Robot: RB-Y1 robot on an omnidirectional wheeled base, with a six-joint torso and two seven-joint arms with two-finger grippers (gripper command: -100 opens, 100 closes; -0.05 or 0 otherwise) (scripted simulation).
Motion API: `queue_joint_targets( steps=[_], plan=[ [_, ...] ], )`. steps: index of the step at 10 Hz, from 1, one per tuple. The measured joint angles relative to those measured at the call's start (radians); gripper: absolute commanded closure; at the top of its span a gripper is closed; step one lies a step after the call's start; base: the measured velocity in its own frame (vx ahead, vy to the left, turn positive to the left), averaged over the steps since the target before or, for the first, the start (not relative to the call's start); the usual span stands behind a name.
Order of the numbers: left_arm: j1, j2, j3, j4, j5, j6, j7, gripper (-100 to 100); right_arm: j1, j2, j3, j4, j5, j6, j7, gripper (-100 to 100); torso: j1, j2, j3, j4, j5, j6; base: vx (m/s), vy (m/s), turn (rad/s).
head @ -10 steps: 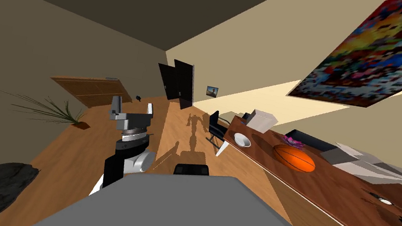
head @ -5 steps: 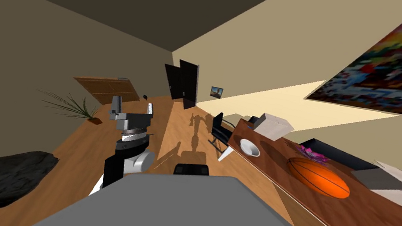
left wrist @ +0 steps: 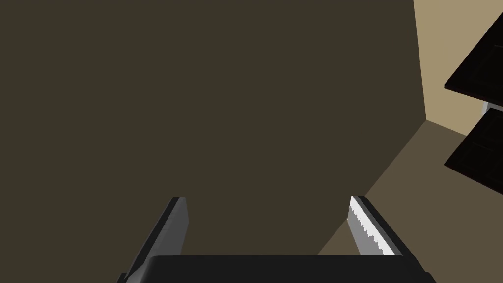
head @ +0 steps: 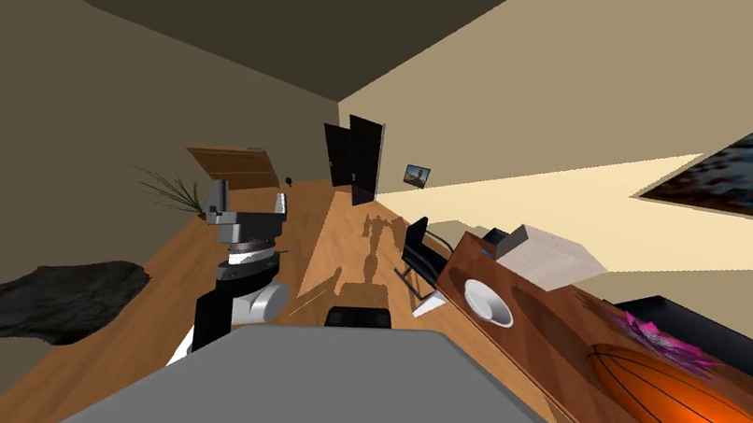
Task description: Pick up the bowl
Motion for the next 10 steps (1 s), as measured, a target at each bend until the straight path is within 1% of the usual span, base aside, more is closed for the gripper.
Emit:
queue_joint_targets(
  steps=[1, 3, 4, 6, 9, 10],
  plan=[
    [0.000, 0.000, 0.000, 0.000, 0.000, 0.000, 0.000, 0, -0.001, -0.014, 0.012, 0.018, 0.034, 0.010, 0.012, -100, -0.001, -0.001, 0.000, 0.000, 0.000, 0.000, 0.154, -0.123, 0.306],
    [0.000, 0.000, 0.000, 0.000, 0.000, 0.000, 0.000, 0, 0.003, -0.074, 0.041, 0.028, 0.089, 0.034, 0.032, -100, -0.006, -0.003, -0.002, -0.001, -0.001, 0.000, 0.140, -0.154, 0.270],
    [0.000, 0.000, 0.000, 0.000, 0.000, 0.000, 0.000, 0, 0.001, -0.103, 0.055, 0.035, 0.112, 0.043, 0.040, -100, -0.007, -0.003, -0.002, -0.001, -0.002, 0.000, 0.078, -0.107, 0.057],
    [0.000, 0.000, 0.000, 0.000, 0.000, 0.000, 0.000, 0, -0.006, -0.117, 0.070, 0.051, 0.151, 0.045, 0.049, -100, 0.000, 0.002, 0.001, 0.001, 0.000, 0.000, 0.060, -0.083, 0.172],
    [0.000, 0.000, 0.000, 0.000, 0.000, 0.000, 0.000, 0, -0.019, -0.156, 0.111, 0.066, 0.209, 0.050, 0.067, -100, -0.003, 0.001, 0.000, 0.000, -0.001, 0.001, 0.078, -0.128, 0.185],
    [0.000, 0.000, 0.000, 0.000, 0.000, 0.000, 0.000, 0, -0.026, -0.165, 0.128, 0.068, 0.226, 0.050, 0.073, -100, -0.004, 0.002, 0.001, 0.000, -0.001, 0.001, 0.024, -0.072, 0.052]
  ],
)
